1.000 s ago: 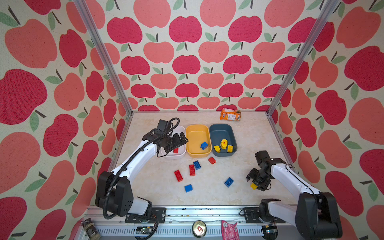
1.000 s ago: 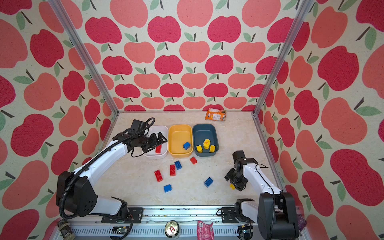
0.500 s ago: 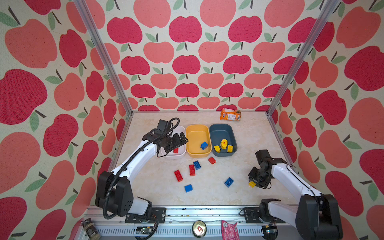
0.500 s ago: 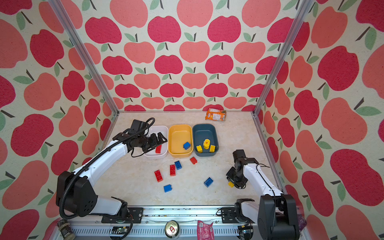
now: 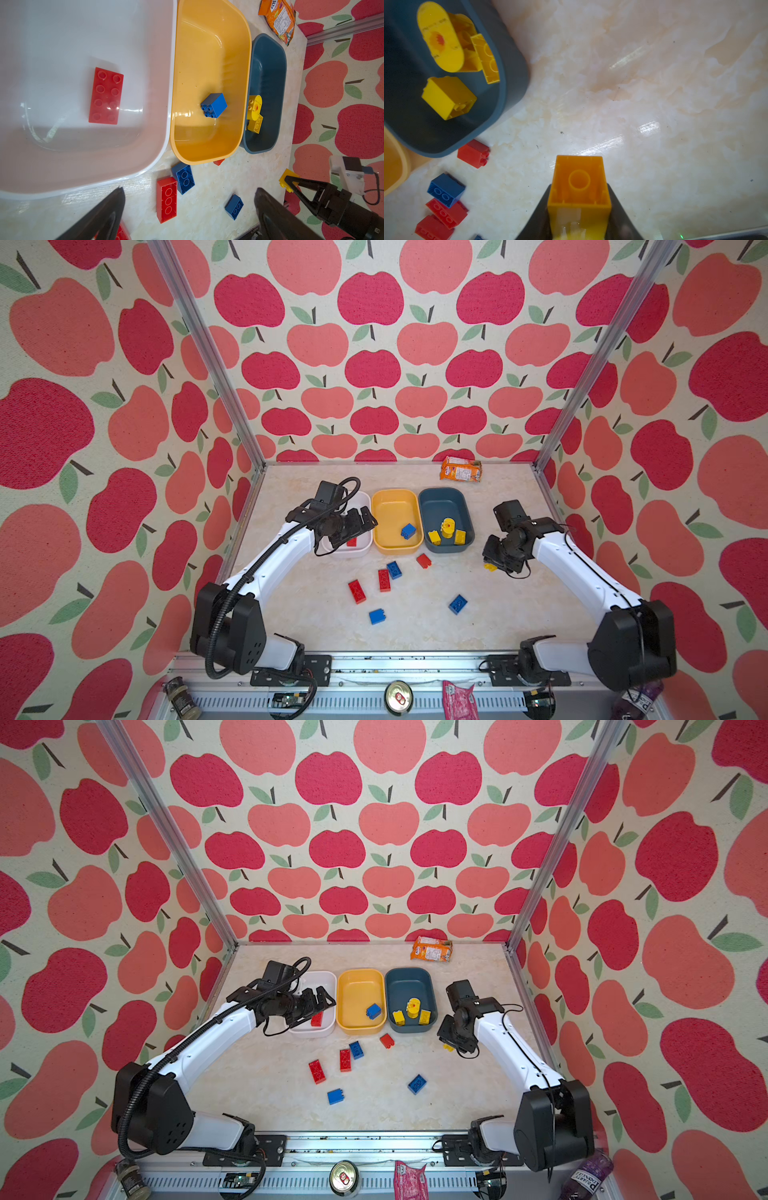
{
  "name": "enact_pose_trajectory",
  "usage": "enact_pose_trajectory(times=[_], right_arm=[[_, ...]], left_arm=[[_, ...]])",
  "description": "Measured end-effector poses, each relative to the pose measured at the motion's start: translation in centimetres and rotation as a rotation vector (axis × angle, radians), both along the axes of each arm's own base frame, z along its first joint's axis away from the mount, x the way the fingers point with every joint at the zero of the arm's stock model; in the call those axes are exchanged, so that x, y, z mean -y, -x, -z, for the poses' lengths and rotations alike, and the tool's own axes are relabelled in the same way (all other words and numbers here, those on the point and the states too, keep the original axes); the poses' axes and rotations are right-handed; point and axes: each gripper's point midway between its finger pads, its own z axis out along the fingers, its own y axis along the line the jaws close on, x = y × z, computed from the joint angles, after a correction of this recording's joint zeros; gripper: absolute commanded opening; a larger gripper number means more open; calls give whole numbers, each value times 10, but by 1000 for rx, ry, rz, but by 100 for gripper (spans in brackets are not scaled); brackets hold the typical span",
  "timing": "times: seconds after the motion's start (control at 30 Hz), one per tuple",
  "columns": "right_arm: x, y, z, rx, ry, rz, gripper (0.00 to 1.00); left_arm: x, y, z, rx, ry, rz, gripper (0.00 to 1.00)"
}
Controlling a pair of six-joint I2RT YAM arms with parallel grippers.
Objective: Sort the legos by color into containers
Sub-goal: 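Carry the yellow brick over the teal tray and lower it in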
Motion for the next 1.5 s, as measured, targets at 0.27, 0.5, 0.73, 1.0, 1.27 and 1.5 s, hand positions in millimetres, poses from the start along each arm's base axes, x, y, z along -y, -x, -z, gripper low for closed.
enact_pose_trajectory(times=[0.27,0.5,0.73,1.0,1.27,1.5], right_arm=[[-48,-56,-28,89,22,-175,30],[-85,-100,-24,105,28,-293,30],[-120,-139,-9,103,18,-388,30],[-140,-163,21,63,5,-447,30],[-145,-166,46,2,9,-477,35],[-148,-171,45,1,12,-497,46]], left_arm=[[-6,8,-3,14,-4,-18,99],[-14,18,-4,23,-6,-51,99],[-23,29,-8,38,-7,-88,99],[-33,39,-9,37,-17,-135,99],[-42,47,-11,44,-27,-172,99],[-45,51,-4,16,-39,-191,99]])
